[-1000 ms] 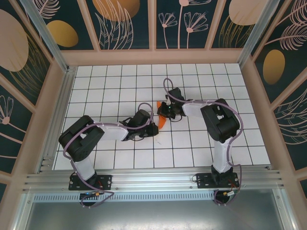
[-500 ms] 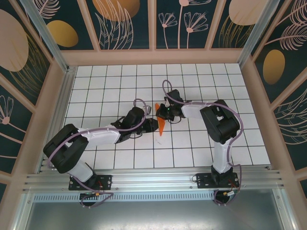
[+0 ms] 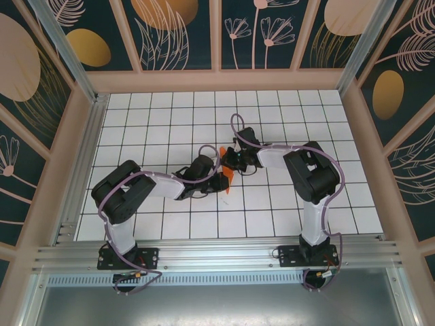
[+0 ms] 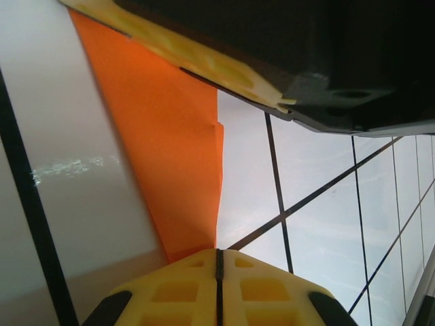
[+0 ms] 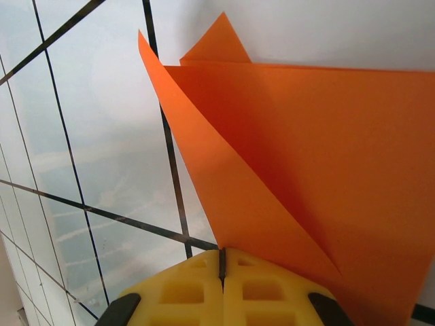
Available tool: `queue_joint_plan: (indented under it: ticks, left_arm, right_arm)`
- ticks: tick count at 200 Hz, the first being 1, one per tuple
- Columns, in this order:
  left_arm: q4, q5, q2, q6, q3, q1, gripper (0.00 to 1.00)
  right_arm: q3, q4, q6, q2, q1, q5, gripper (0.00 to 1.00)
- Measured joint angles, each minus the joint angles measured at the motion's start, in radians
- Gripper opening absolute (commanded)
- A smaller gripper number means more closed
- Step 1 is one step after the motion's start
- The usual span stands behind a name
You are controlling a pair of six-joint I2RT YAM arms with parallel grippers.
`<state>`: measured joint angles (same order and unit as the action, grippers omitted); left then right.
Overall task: Fold a paper plane with a square sheet of paper (pick it up from the middle)
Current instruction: Fold the wing for the fifth time at the center of the table.
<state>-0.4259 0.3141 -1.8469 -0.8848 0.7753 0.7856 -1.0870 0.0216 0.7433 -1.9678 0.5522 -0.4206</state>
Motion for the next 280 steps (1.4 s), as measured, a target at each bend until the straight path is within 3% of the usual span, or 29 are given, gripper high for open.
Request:
queue_joint_plan:
  ticks: [107, 187, 235, 280]
  left_arm:
    - [0.037, 0.003, 0.002, 0.012, -0.001, 0.020, 0.06]
    - [0.047, 0.010, 0.047, 0.028, -0.053, 0.086, 0.06]
    - [0.134, -0.010, 0.179, 0.029, -0.099, 0.090, 0.08]
    - [0.084, -0.076, 0.294, -0.025, -0.119, 0.045, 0.10]
  right_arm:
    - [0.001, 0.000, 0.026, 0.000, -0.002, -0.001, 0.00]
    - [0.001, 0.000, 0.056, -0.005, -0.005, -0.019, 0.00]
    - [0.002, 0.001, 0.089, -0.004, -0.005, -0.019, 0.00]
    - [0.094, 0.082, 0.232, 0.039, -0.005, -0.011, 0.00]
